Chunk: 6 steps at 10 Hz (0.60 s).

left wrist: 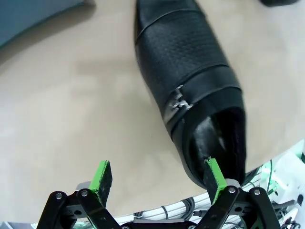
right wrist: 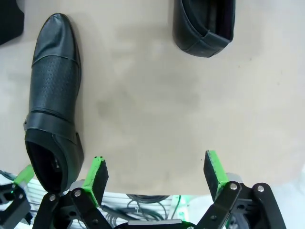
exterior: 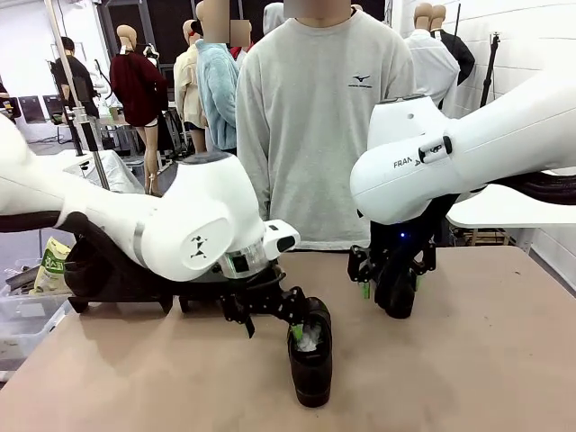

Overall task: Organize the shoes by placing them on the stand.
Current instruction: Place the Shoe from the middle of the table onto the Shoes Stand.

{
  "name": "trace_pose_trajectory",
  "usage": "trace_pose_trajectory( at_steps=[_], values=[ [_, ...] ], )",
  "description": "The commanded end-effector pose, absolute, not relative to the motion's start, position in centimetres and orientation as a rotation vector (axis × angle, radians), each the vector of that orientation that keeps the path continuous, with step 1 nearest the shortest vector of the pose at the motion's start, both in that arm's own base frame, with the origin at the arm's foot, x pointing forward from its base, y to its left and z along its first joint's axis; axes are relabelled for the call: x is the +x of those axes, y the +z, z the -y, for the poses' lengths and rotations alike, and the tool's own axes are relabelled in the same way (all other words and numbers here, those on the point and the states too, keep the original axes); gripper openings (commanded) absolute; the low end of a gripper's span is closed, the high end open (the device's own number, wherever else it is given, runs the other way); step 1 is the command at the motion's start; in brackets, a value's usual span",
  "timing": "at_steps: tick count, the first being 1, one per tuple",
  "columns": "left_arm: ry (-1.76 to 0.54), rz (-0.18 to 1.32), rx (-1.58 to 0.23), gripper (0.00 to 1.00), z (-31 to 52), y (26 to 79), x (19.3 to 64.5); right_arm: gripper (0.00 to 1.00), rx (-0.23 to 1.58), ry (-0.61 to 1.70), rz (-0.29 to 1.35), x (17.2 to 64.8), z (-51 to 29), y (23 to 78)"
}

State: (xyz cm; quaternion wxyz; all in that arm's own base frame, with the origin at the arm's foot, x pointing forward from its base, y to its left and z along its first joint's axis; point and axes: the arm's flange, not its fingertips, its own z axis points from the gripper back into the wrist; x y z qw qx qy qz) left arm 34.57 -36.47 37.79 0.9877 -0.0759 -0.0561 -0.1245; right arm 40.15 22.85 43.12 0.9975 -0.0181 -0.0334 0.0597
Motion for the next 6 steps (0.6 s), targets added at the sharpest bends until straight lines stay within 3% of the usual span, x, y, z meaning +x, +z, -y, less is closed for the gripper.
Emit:
trace_pose_trajectory(
  at_steps=[1,6],
  values=[
    [-0.177,0.059,-0.115,1.0,38.5,37.4,34.9,1.0,-0.042,0.108,0.058,40.1,-22.8,43.2],
    [-0.167,0.059,-0.144,1.0,39.4,34.0,35.7,1.0,-0.042,0.108,0.058,40.1,-22.8,43.2]
  ],
)
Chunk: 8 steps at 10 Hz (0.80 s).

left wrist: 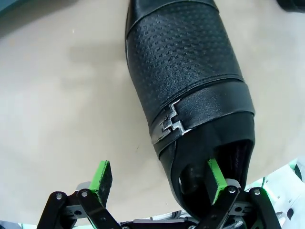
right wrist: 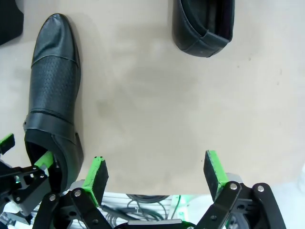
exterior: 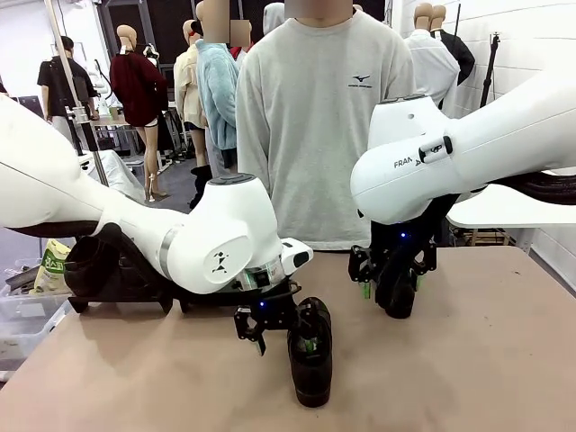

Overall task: Organize the shoes by placing them on the stand.
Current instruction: Place the Shoe from the middle of the table onto the Shoes Stand.

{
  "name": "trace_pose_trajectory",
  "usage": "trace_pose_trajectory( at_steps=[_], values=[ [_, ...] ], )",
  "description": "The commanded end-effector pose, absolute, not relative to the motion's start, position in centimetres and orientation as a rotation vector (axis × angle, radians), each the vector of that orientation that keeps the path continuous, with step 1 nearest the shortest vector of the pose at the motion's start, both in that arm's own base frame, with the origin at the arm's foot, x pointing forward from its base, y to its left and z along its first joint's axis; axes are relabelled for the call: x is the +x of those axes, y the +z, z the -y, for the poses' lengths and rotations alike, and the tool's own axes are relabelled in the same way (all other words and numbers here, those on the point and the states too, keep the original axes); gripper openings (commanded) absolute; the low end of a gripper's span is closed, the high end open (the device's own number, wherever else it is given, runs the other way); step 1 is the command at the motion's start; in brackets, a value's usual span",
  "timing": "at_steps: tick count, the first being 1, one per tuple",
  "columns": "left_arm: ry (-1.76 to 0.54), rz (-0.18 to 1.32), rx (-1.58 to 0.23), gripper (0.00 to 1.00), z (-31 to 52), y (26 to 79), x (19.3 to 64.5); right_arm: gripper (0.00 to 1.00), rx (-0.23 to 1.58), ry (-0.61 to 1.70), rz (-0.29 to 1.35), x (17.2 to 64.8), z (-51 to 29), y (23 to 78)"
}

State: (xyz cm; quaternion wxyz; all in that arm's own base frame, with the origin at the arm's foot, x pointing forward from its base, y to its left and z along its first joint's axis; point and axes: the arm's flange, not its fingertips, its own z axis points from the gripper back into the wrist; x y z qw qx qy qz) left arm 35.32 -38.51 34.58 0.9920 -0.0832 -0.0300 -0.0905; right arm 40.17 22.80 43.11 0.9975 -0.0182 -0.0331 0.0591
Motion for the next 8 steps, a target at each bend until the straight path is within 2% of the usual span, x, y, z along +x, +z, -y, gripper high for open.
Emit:
trace_pose_trajectory(
  at_steps=[1,3,7,8],
  values=[
    [-0.172,0.041,-0.132,1.0,39.53,33.49,35.61,1.0,-0.042,0.108,0.058,40.14,-22.76,43.24],
    [-0.2,0.055,-0.129,0.72,39.74,33.74,35.72,1.0,-0.042,0.108,0.058,40.14,-22.76,43.24],
    [-0.213,0.061,-0.115,0.05,39.78,33.98,35.61,1.0,-0.042,0.108,0.058,40.14,-22.76,43.24],
    [-0.222,0.056,-0.103,0.0,39.83,34.07,35.55,1.0,-0.042,0.108,0.058,40.14,-22.76,43.24]
  ],
)
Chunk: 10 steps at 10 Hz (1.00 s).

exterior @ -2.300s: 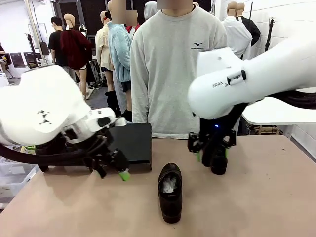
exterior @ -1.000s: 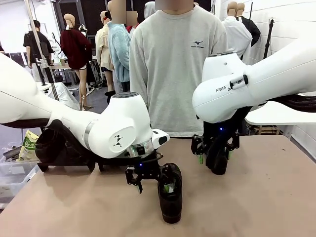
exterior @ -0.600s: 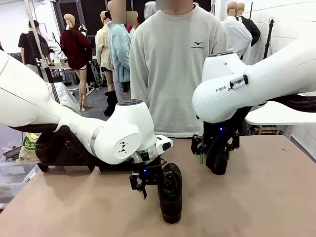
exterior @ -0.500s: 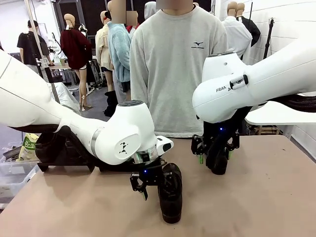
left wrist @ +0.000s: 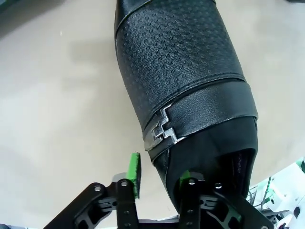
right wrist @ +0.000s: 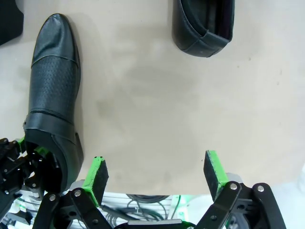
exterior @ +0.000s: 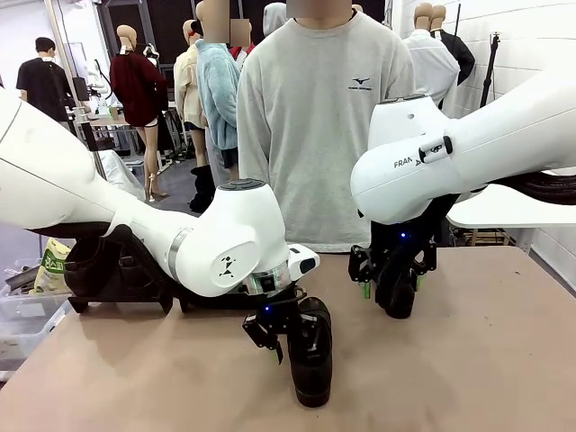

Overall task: Organize the shoes by placing them on the stand.
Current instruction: Place the Shoe from the middle of the table onto the Shoes Stand.

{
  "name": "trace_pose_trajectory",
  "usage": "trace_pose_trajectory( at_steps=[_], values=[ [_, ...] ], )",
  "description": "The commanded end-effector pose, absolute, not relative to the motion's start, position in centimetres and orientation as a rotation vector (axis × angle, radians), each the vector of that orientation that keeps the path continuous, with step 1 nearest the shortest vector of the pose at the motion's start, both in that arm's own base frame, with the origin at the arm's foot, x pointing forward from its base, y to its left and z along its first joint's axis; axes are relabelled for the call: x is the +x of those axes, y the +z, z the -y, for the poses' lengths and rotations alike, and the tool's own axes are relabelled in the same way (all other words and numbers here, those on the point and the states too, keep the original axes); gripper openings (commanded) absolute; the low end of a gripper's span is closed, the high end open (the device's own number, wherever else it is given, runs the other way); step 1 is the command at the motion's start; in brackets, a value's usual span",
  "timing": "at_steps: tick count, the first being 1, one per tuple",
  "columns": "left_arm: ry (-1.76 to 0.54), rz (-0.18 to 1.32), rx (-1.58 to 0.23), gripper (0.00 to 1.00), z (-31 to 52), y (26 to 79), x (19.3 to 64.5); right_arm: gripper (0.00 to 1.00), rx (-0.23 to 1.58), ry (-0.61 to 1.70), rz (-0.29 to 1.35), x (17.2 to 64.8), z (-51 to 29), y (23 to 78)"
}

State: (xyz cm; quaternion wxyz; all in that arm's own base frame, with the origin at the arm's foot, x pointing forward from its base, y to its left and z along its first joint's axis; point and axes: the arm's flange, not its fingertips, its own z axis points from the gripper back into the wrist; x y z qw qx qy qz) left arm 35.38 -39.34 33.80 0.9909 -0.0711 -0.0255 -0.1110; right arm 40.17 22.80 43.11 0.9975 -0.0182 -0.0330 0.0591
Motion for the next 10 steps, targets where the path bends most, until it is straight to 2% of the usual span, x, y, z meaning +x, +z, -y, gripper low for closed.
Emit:
trace_pose_trajectory(
  at_steps=[1,6,8,10],
  values=[
    [-0.231,0.057,-0.101,0.0,39.8,34.2,35.6,1.0,-0.042,0.108,0.058,40.1,-22.8,43.2],
    [-0.241,0.044,-0.099,0.0,39.6,35.0,35.3,1.0,-0.042,0.108,0.058,40.1,-22.8,43.2],
    [-0.233,0.061,-0.138,0.0,37.9,39.0,33.7,1.0,-0.042,0.108,0.058,40.1,-22.8,43.2],
    [-0.132,0.207,-0.132,0.0,33.4,44.7,32.1,1.0,-0.042,0.108,0.058,40.1,-22.8,43.2]
  ],
)
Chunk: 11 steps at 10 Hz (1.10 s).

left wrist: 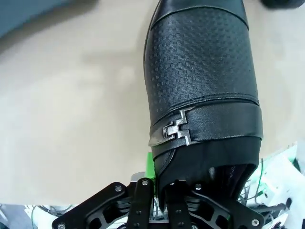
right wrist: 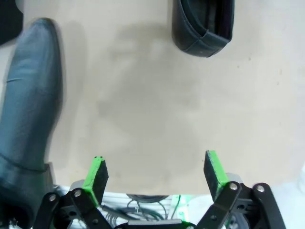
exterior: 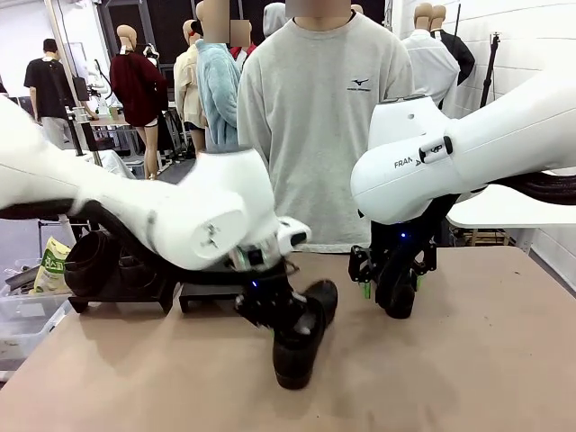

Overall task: Organize the shoes by placing them on the stand.
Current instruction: Place the Shoe from the middle of the table onto the Shoes Stand.

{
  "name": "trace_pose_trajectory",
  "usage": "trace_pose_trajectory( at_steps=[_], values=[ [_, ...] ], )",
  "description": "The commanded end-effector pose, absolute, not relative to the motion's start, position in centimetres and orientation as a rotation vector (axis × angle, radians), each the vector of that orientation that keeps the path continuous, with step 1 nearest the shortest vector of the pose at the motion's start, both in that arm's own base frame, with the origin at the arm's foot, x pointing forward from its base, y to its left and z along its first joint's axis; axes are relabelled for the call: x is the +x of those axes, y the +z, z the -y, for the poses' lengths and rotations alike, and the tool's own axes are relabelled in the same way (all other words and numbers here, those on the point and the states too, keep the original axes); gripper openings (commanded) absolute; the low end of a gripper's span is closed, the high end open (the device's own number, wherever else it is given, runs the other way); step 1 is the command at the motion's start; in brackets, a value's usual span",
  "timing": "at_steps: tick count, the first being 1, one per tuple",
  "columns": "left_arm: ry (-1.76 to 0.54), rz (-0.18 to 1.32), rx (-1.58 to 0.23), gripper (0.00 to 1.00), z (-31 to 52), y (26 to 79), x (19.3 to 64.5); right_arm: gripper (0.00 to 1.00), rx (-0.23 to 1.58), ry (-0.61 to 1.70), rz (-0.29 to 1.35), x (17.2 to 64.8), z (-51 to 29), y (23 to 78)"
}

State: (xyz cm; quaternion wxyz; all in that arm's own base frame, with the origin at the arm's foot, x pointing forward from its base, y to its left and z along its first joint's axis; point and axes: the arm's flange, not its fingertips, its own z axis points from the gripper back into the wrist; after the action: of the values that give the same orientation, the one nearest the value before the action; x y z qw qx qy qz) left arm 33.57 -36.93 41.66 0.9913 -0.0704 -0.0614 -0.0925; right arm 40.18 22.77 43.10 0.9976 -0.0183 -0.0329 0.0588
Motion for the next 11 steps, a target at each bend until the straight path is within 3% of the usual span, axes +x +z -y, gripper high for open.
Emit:
trace_pose_trajectory(
  at_steps=[1,4,11],
  values=[
    [-0.07,0.323,-0.142,0.0,31.2,47.3,32.0,1.0,-0.042,0.108,0.058,40.1,-22.8,43.2],
    [0.05,0.697,-0.124,0.0,23.4,50.8,36.9,1.0,-0.042,0.108,0.058,40.1,-22.8,43.2],
    [0.109,0.679,-0.152,0.0,15.4,45.5,46.9,1.0,-0.042,0.108,0.058,40.1,-22.8,43.2]
  ],
)
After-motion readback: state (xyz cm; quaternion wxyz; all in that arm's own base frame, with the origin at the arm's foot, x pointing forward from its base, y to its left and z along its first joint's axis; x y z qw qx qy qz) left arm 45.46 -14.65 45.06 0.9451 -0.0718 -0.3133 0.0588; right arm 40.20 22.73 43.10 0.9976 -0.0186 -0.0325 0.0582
